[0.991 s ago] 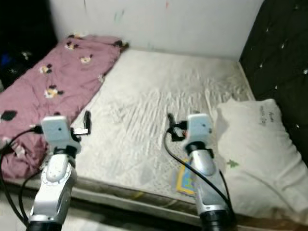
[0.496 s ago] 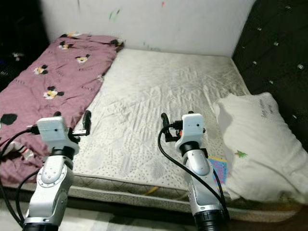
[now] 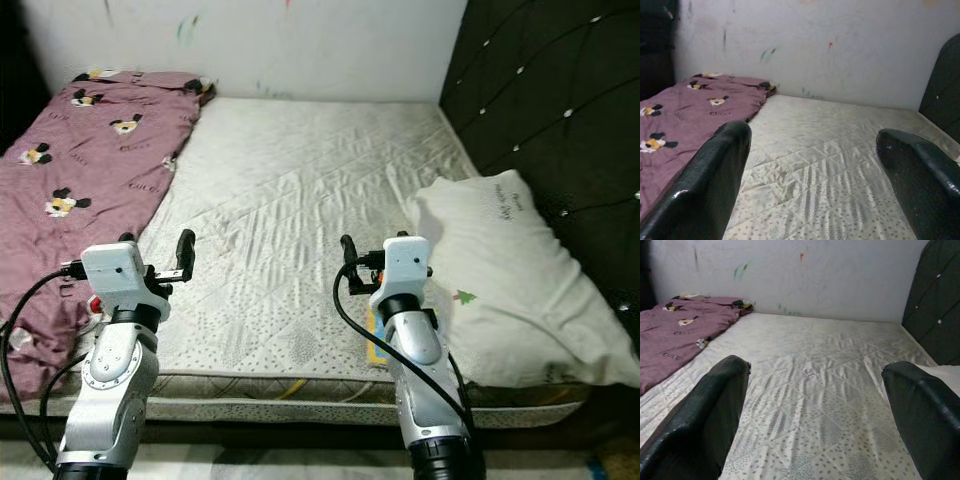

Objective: Clean up the room

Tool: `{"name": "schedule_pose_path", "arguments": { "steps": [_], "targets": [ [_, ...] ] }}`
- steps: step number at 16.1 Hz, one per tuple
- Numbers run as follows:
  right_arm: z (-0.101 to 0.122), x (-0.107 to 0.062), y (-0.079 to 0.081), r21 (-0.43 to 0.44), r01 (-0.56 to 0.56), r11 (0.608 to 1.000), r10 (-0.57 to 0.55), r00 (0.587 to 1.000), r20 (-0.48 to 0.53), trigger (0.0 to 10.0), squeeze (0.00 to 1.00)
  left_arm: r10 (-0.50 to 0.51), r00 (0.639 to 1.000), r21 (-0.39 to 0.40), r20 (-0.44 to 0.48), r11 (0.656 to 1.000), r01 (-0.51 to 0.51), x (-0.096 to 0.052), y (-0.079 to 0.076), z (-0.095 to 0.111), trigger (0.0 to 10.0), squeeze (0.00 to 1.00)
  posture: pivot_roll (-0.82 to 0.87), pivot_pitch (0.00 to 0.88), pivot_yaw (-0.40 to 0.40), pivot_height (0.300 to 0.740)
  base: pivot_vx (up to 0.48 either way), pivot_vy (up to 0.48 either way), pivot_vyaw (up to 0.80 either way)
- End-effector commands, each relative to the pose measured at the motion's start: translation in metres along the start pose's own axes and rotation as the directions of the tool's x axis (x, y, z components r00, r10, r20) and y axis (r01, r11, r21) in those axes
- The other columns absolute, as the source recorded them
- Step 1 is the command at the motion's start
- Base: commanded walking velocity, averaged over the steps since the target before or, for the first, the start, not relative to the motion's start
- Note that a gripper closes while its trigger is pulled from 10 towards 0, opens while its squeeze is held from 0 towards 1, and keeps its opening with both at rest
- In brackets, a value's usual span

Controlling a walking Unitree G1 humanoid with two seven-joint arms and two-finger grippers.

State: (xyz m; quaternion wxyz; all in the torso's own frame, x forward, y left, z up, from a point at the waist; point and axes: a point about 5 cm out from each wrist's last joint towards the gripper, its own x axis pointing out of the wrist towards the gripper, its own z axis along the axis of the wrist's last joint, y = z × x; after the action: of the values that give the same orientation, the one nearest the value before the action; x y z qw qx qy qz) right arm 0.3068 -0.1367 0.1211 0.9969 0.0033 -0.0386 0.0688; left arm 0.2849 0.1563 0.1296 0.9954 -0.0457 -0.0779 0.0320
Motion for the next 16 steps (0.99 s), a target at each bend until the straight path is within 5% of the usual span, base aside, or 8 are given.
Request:
{"name": "schedule_pose_path", "arguments": {
  "steps": [1,7,16],
  "targets": [
    [0.0012,0.0006,0.0,-0.003,0.007,1.0,-0.007,1.0,0.0,10.0,0.0,0.008,1.0,0.003,0.003,1.0,-0.008,0.0008,0.0038,0.0026,10.0,0.0,0.02,0.011,0.001,0.74,0.0,0.48,-0.8],
    [0.0012,0.0011,-0.0009,-0.007,0.005,1.0,-0.005,1.0,0.001,10.0,0.0,0.01,1.0,-0.002,0.002,1.0,-0.01,0.0017,0.004,0.003,10.0,0.0,0.02,0.011,0.001,0.74,0.0,0.48,-0.62],
    [-0.0006,0.0012,-0.0002,-0.016,-0.001,1.0,0.001,1.0,-0.003,10.0,0.0,0.022,1.0,0.011,0.017,1.0,-0.022,0.0025,0.0044,0.0044,10.0,0.0,0.02,0.007,-0.001,0.74,0.0,0.427,0.0]
  ]
}}
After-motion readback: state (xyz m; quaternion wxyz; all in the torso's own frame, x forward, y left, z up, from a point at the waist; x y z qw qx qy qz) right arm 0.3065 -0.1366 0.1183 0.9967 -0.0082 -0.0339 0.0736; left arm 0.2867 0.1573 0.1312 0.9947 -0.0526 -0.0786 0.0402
